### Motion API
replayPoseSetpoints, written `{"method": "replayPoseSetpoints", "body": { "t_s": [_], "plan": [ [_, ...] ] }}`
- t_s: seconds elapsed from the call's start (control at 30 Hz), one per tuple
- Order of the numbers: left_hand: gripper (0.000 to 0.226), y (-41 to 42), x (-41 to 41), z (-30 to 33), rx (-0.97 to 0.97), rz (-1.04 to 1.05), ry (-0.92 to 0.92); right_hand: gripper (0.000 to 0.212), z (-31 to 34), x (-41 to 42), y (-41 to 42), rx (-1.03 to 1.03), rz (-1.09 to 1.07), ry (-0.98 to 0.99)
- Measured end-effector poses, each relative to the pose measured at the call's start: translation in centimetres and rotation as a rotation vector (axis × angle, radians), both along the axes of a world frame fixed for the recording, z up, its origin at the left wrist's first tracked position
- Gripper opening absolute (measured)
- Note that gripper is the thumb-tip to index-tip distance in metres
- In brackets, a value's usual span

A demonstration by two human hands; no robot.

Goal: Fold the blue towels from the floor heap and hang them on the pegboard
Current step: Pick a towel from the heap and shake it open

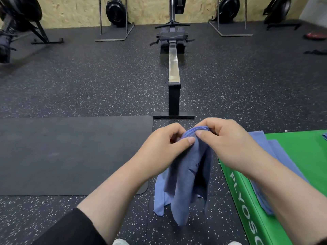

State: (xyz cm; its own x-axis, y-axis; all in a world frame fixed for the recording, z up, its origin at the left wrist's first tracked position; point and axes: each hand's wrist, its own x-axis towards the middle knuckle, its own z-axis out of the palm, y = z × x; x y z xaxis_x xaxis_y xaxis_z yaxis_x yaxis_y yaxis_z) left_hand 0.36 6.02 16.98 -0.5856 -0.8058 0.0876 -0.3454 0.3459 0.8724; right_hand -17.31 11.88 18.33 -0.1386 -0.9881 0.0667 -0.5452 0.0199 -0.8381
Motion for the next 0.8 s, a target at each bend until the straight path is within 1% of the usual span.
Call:
{"method": "replayPoseSetpoints", "body": {
  "t_s": [0.07,0.13,0.27,0.43,0.53,0.57,0.63,0.7,0.8],
  "plan": [
    [0.029,0.1,0.1,0.3,0.074,0.006,0.044,0.019,0.1,-0.2,0.1,-0.035,-0.016,0.03],
    [0.035,0.1,0.5,0.5,0.163,0.016,0.03,0.02,0.1,-0.4,0.2,-0.063,-0.025,0.05],
    [0.023,0.3,1.3,0.1,0.24,-0.027,-0.069,0.02,0.2,-0.7,0.7,-0.085,-0.007,0.043],
    [0.019,0.5,2.0,0.0,0.234,0.012,-0.079,0.02,0.5,-0.8,1.3,-0.121,-0.047,0.036],
    [0.009,0.7,2.8,0.0,0.264,-0.038,-0.098,0.02,1.0,-0.8,1.8,-0.147,-0.071,0.03],
    [0.007,0.7,3.0,0.0,0.242,-0.052,-0.137,0.02,1.1,-0.8,2.0,-0.159,-0.076,0.037],
    [0.007,0.7,3.2,-0.1,0.133,-0.04,-0.259,0.02,1.4,-0.8,2.3,-0.182,-0.098,0.061],
    [0.009,0.6,3.5,-0.2,0.033,0.037,-0.352,0.021,1.6,-1.0,2.6,-0.198,-0.127,0.082],
    [0.018,0.0,4.5,-0.3,-0.056,0.17,-0.49,0.021,1.8,-1.6,2.9,-0.219,-0.201,0.082]
  ]
}}
